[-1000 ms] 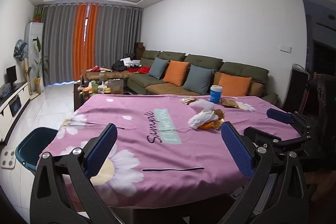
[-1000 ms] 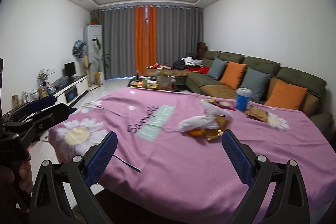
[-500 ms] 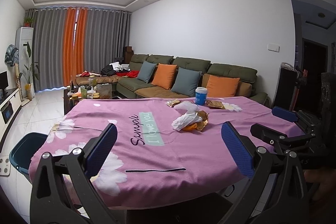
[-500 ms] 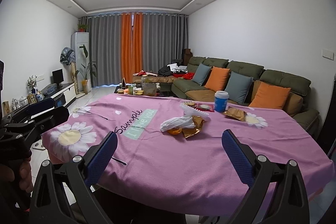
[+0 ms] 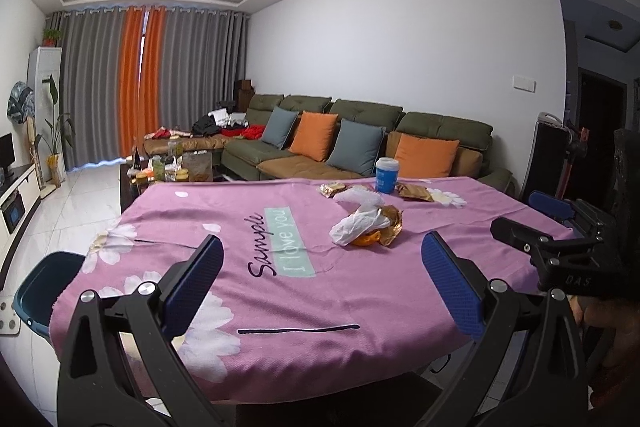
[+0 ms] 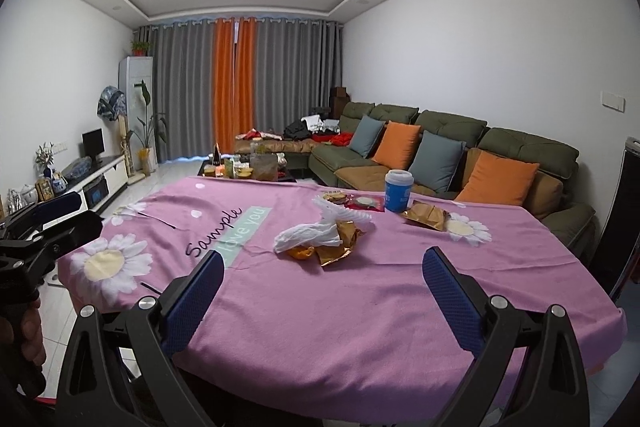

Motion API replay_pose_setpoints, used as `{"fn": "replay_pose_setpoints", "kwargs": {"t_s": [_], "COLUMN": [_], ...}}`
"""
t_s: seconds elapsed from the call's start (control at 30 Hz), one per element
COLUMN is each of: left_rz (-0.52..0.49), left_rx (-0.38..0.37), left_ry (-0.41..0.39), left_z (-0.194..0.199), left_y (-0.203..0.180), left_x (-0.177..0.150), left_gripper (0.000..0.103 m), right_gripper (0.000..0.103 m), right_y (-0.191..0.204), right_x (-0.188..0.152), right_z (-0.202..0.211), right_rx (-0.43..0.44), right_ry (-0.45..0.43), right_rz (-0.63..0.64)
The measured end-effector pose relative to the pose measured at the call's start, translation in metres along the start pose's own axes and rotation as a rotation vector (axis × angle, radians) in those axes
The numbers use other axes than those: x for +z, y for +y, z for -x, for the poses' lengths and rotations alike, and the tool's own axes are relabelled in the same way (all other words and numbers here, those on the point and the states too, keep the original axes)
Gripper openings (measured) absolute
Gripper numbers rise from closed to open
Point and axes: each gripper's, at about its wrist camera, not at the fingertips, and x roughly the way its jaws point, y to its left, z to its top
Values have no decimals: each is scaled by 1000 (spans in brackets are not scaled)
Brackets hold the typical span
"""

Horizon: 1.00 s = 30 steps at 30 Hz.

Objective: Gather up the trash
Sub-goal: 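Move both tools back over the table toward the tissue and foam net, then grasp the white tissue with the left tool while the right tool grasps the foam net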

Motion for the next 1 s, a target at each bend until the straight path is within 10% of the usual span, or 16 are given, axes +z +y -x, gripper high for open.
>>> {"fn": "replay_pose_setpoints", "kwargs": {"t_s": [1.0], "left_rz": [-48], "left_rx": [-103], "left_ry": [253], "left_z": [-243], "left_y": [-7], "left_x": [15], "left_gripper": [97], "right_gripper": [90], "right_y": [-15], "right_x": [55], "right_z": [-223], "right_rx": [30], "right_ry": [240], "right_rz": [195]}}
